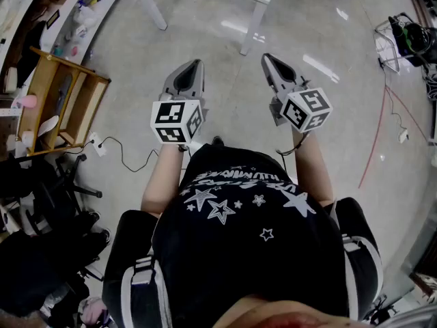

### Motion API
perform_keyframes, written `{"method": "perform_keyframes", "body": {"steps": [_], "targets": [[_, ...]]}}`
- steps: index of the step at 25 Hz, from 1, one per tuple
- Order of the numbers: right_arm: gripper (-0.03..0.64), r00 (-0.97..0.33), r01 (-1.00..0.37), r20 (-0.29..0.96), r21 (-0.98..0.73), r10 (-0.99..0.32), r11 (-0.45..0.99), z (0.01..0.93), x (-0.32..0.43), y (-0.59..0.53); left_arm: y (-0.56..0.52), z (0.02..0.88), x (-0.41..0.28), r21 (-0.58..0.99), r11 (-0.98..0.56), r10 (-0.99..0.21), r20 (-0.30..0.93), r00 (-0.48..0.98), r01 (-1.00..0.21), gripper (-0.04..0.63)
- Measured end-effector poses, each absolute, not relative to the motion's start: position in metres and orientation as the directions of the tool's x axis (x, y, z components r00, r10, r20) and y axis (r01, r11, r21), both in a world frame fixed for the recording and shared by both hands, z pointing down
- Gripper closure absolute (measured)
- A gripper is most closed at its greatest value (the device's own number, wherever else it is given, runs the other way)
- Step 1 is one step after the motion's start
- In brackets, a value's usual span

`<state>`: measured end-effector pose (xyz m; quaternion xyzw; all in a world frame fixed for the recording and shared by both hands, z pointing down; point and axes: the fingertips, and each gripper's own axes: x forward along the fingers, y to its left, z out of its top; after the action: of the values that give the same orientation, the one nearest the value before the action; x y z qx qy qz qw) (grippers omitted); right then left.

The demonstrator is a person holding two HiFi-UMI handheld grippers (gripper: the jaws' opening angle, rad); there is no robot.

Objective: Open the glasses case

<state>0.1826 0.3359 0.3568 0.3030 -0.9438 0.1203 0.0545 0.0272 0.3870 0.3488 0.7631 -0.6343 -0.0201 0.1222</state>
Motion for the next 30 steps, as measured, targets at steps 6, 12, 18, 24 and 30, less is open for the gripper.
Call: {"method": "perform_keyframes", "body": {"steps": [6,12,18,24,30], "targets": [[0.609,-0.805,-0.592,0.157,-0.258,-0.572,0.763,0.363,0.169,0.327,0.375,0.351,0.010,0.204,-0.176,-0.970,0.133,0.205,-0.963,0.584],[0.609,-0.802,-0.597,0.188,-0.276,-0.566,0.754,0.381,0.167,0.316,0.366,0.359,0.003,0.207,-0.168,-0.967,0.154,0.202,-0.964,0.584],[0.609,-0.823,-0.568,0.174,-0.282,-0.541,0.773,0.386,0.157,0.269,0.334,0.358,-0.011,0.172,-0.136,-0.972,0.168,0.165,-0.976,0.584],[0.609,-0.845,-0.534,0.155,-0.296,-0.512,0.792,0.387,0.141,0.202,0.280,0.359,-0.018,0.166,-0.103,-0.975,0.180,0.133,-0.981,0.584],[0.609,-0.850,-0.523,0.143,-0.335,-0.506,0.784,0.391,0.141,0.130,0.211,0.363,-0.012,0.166,-0.106,-0.971,0.195,0.138,-0.980,0.584]]}}
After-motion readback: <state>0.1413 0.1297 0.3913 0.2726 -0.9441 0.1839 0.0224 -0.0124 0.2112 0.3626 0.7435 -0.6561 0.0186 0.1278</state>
